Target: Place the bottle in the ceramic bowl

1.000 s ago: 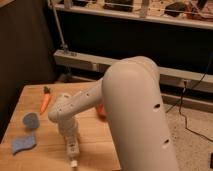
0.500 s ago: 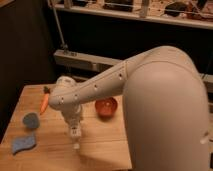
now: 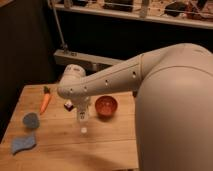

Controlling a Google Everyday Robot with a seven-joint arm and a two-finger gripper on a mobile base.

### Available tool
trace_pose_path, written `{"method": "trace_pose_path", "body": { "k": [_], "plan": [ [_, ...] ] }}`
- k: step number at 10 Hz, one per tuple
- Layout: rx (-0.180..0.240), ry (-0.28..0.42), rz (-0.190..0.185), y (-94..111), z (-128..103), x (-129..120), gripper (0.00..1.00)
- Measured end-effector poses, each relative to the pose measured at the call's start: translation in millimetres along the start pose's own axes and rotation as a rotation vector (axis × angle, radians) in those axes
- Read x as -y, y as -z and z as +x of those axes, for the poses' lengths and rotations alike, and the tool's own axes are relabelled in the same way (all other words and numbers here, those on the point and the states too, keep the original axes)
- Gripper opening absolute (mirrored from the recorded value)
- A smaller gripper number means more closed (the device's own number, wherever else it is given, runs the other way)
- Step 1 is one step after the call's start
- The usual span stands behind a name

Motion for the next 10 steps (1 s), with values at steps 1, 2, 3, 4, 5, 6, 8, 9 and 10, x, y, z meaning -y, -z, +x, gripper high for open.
{"method": "trace_pose_path", "body": {
  "k": [1, 2, 3, 4, 5, 6, 8, 9, 10],
  "plan": [
    [0.014, 0.009, 0.015, -4, -18, 1, 0.00],
    [0.021, 0.012, 0.025, -7, -32, 3, 0.00],
    [0.023, 0.011, 0.034, -11, -45, 6, 0.00],
    [0.019, 0.006, 0.035, -15, -54, 9, 0.00],
    [0.010, -0.008, 0.037, -20, -65, 15, 0.00],
    [0.002, -0.023, 0.036, -25, -71, 24, 0.00],
    [0.003, -0.079, 0.035, -28, -81, 55, 0.00],
    [0.006, -0.100, 0.041, -27, -83, 69, 0.00],
    [0.010, -0.133, 0.055, -27, -86, 91, 0.00]
  ]
}}
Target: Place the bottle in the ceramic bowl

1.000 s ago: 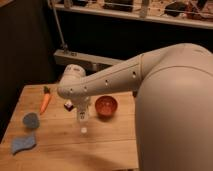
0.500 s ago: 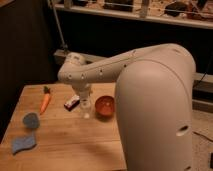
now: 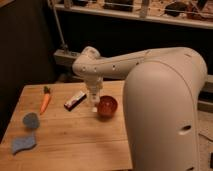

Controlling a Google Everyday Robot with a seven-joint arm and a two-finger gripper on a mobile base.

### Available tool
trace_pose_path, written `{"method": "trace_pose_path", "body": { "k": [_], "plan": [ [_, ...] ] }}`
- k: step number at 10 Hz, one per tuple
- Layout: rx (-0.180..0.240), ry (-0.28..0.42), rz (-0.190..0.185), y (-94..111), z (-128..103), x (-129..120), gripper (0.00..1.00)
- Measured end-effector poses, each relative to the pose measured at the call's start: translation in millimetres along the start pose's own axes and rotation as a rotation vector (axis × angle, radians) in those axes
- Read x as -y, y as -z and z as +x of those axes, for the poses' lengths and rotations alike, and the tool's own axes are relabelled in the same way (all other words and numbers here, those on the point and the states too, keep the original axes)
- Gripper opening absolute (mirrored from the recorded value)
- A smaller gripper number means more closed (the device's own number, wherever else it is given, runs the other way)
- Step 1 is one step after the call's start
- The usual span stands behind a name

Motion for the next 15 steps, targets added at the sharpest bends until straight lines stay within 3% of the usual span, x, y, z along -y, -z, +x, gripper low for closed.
{"method": "trace_pose_path", "body": {
  "k": [3, 9, 11, 13, 15],
  "plan": [
    [0.003, -0.081, 0.025, -7, -12, 42, 0.00],
    [-0.028, -0.117, 0.035, -44, -20, 46, 0.00],
    [-0.014, -0.094, 0.038, -51, -24, 46, 0.03],
    [0.029, -0.026, 0.028, -51, -20, 45, 0.22],
    [0.085, -0.021, 0.008, -46, -12, 55, 0.41]
  ]
}}
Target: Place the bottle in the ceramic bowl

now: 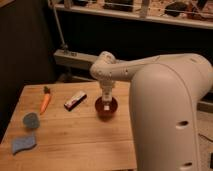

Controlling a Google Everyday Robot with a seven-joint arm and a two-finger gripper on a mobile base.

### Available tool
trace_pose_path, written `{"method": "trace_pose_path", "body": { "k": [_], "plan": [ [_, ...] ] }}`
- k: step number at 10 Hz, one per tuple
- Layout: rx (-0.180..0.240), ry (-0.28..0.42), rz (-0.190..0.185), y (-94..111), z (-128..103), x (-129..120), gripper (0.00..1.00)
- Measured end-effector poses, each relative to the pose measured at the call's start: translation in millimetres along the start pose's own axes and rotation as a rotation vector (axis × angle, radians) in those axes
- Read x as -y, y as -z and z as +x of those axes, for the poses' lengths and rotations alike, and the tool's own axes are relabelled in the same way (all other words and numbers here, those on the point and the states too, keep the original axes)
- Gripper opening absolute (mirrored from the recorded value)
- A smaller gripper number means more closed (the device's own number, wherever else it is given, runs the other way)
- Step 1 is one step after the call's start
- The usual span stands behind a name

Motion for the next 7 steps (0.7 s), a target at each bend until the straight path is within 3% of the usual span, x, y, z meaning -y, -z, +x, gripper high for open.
{"method": "trace_pose_path", "body": {
  "k": [2, 3, 7],
  "plan": [
    [0.060, -0.056, -0.040, 7, 11, 18, 0.61],
    [0.066, -0.101, -0.047, 1, 24, 33, 0.68],
    [0.062, -0.123, -0.056, 0, 27, 27, 0.70]
  ]
}}
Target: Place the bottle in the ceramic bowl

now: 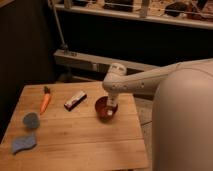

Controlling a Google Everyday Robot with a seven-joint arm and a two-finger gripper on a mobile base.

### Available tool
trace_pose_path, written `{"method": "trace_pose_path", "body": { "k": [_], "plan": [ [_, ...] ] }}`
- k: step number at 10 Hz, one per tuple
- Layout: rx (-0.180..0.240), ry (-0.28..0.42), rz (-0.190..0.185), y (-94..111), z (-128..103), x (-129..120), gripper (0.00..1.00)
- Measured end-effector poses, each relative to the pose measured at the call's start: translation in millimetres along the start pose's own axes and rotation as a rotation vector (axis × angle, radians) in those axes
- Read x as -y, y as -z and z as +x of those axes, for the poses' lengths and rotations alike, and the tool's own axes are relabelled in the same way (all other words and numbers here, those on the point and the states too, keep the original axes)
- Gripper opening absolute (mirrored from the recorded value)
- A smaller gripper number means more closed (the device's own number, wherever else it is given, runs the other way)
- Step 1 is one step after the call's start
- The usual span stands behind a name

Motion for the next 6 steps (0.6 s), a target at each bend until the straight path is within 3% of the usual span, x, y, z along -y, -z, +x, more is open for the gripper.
{"method": "trace_pose_path", "body": {
  "k": [6],
  "plan": [
    [-0.001, 0.002, -0.003, -1.0, 0.8, -2.2, 0.70]
  ]
}}
